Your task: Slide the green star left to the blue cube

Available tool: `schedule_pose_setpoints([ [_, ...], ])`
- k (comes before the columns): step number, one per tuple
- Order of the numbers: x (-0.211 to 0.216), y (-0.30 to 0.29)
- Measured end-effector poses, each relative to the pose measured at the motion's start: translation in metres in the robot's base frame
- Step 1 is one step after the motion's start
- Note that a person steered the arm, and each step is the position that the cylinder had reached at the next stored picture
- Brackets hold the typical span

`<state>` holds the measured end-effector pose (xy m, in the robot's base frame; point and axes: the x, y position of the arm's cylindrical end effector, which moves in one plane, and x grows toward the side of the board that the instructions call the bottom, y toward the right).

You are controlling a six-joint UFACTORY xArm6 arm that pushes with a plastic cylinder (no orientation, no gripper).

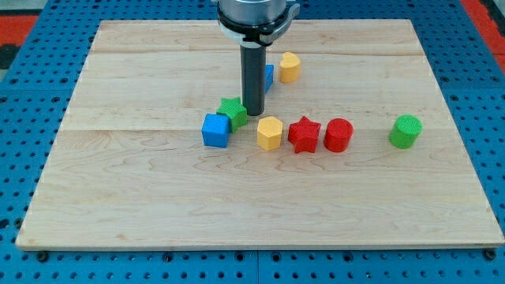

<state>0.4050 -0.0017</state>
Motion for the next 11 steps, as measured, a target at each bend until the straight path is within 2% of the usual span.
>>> schedule_pose_setpoints([
  [1, -0.002, 0.01],
  [2, 0.003, -0.012],
  [4, -0.008, -0.104],
  [5, -0.019, -0.083],
  [7, 0.001, -0.069],
  [10, 0.006, -0.131],
  [11, 0.015, -0.135],
])
